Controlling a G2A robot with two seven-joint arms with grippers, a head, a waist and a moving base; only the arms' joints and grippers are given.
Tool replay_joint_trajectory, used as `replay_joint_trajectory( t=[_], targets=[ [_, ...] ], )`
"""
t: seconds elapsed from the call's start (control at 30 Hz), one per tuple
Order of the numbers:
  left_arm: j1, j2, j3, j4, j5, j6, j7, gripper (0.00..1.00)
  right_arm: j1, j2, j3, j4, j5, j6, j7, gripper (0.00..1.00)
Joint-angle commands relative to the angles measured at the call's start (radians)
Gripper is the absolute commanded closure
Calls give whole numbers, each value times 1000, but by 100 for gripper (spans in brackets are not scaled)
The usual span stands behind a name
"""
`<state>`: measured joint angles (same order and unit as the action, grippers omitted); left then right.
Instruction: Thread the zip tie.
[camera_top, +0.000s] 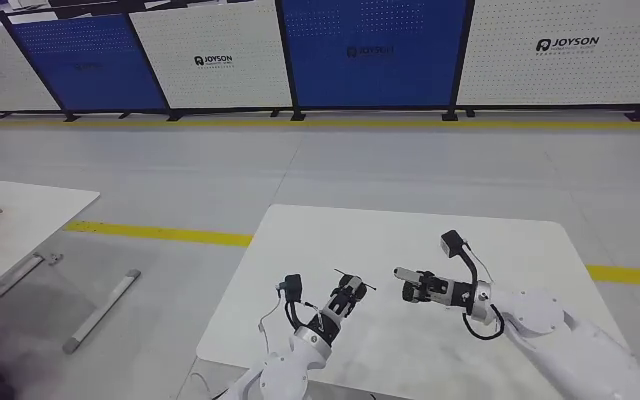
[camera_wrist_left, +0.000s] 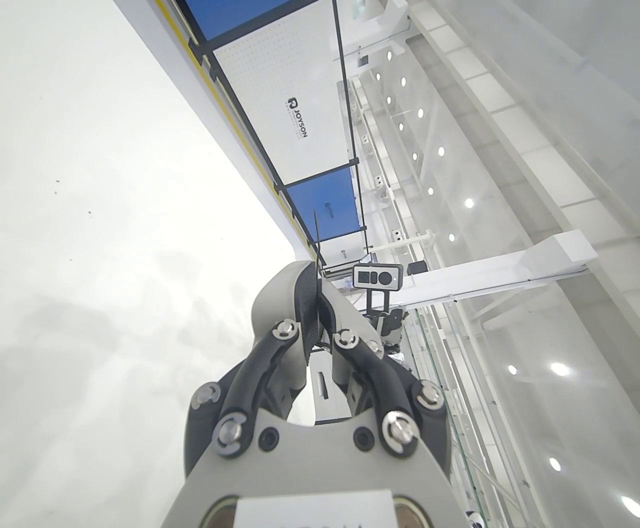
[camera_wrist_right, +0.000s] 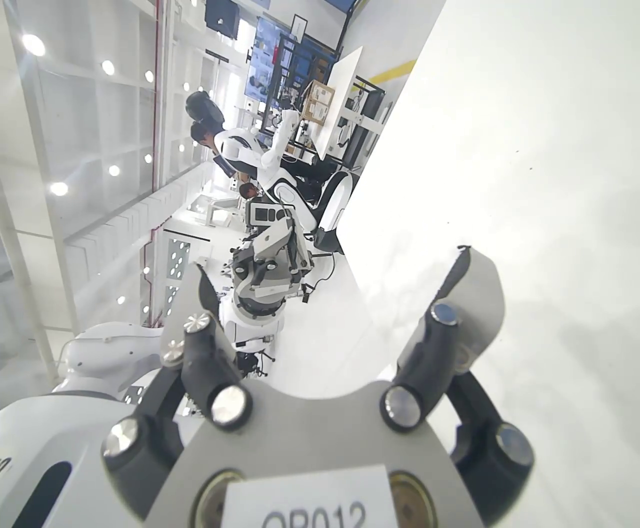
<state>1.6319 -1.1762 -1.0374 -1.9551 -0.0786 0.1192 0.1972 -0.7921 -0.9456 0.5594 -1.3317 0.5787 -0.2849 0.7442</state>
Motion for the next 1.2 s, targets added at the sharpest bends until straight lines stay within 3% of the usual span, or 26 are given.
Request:
replay_joint_trajectory(
  t=[0.0,0.07,0.17,0.23,0.63,0.77,1.03,1.17],
  targets=[
    [-5,-2,7,5,1,-1,-2,100,-3,-4,-2,-3,2,19,33,0],
    [-9,-5,16,9,7,3,2,100,7,-13,-4,11,5,18,74,0],
    [-21,-12,28,16,1,25,25,100,27,-37,-17,49,37,-35,175,0],
    [-37,-20,31,27,-14,42,64,100,41,-55,-21,93,41,-55,174,0],
    [-43,-25,38,35,-32,41,55,100,36,-61,-15,74,20,-49,168,0],
    [-53,-32,43,45,-40,63,76,100,41,-77,-8,87,39,-19,178,0],
    [-55,-33,45,46,-40,57,71,100,41,-77,-8,87,39,-19,178,0],
    [-55,-36,54,38,-42,51,49,100,21,-78,10,70,33,10,174,0]
  ],
)
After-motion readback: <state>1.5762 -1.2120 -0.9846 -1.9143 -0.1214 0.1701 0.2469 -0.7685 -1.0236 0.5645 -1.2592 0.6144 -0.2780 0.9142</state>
